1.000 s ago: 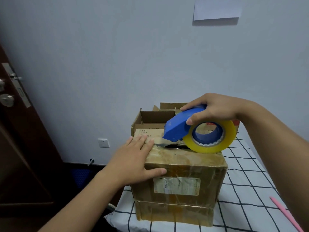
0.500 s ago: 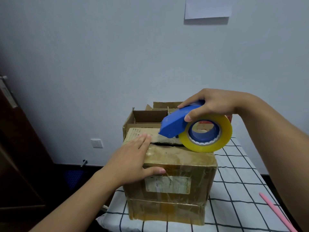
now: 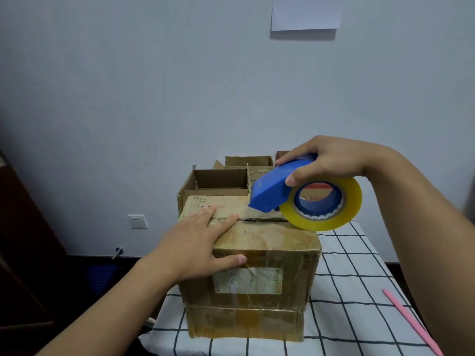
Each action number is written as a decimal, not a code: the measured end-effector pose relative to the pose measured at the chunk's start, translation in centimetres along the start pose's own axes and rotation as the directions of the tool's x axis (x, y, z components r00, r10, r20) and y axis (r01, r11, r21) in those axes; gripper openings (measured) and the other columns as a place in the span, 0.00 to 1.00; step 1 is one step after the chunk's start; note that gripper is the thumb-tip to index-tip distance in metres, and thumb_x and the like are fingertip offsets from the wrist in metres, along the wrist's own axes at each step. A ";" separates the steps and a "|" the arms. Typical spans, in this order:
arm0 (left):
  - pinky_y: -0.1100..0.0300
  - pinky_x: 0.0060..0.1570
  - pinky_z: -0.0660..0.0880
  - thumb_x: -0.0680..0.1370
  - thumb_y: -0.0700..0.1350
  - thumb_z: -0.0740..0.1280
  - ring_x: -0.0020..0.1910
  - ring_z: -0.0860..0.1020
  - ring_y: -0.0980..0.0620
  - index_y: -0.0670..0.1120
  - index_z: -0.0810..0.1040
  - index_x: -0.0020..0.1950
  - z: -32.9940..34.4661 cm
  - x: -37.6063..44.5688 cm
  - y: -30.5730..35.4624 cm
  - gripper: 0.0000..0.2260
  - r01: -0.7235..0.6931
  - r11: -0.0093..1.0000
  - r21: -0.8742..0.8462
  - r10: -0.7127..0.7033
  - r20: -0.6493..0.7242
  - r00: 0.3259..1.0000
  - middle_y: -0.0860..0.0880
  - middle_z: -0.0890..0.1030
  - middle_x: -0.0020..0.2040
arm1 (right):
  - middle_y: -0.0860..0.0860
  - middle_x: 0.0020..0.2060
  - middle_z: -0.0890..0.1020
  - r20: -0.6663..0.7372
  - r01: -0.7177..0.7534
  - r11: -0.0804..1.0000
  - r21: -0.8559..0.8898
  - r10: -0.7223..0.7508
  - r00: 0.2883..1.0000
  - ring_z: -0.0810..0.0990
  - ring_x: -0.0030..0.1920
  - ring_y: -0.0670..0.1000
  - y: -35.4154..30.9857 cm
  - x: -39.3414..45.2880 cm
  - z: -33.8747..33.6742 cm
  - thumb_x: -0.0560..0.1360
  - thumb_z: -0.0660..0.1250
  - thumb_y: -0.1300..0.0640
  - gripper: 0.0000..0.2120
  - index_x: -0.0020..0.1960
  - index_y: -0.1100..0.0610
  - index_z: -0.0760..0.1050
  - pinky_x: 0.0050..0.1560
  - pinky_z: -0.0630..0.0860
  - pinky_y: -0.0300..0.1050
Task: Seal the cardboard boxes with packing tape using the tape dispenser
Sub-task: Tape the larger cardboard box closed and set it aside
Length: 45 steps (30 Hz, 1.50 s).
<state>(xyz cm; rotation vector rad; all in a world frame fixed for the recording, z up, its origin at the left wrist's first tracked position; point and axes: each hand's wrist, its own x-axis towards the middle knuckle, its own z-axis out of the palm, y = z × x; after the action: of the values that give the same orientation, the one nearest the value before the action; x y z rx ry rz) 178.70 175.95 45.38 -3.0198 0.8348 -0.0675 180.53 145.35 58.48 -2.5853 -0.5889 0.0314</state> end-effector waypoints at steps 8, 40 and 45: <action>0.56 0.72 0.47 0.66 0.82 0.46 0.79 0.47 0.52 0.52 0.41 0.80 0.4 1.3 3.3 0.52 -0.085 0.995 0.050 0.090 -0.102 0.991 0.51 0.45 0.81 | 0.26 0.45 0.79 -0.016 -0.006 1.000 0.003 0.006 1.000 0.81 0.45 0.34 0.2 0.0 0.2 0.63 0.70 0.31 0.23 0.57 0.32 0.79 0.42 0.74 0.34; 0.50 0.74 0.51 0.64 0.82 0.43 0.79 0.49 0.49 0.63 0.45 0.78 0.0 1.8 4.3 0.46 -0.035 0.997 0.063 0.038 -0.055 0.998 0.52 0.47 0.81 | 0.26 0.47 0.79 -0.029 -0.087 0.995 0.056 0.089 0.996 0.79 0.48 0.34 5.1 -5.4 -0.2 0.63 0.72 0.34 0.20 0.55 0.30 0.78 0.49 0.74 0.36; 0.51 0.73 0.60 0.63 0.83 0.42 0.77 0.58 0.50 0.57 0.48 0.80 -0.3 2.2 6.9 0.50 -0.063 0.997 0.037 0.067 -0.118 0.991 0.51 0.55 0.80 | 0.31 0.49 0.81 -0.109 -0.072 0.986 0.153 0.089 0.990 0.81 0.50 0.40 6.6 -6.3 1.2 0.63 0.74 0.35 0.24 0.59 0.34 0.80 0.51 0.75 0.38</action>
<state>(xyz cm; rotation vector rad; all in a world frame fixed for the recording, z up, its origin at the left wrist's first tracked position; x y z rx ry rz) 177.03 168.96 45.64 -2.9791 0.9304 -0.2614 177.34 138.06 53.80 -2.4453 -0.4231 -0.0459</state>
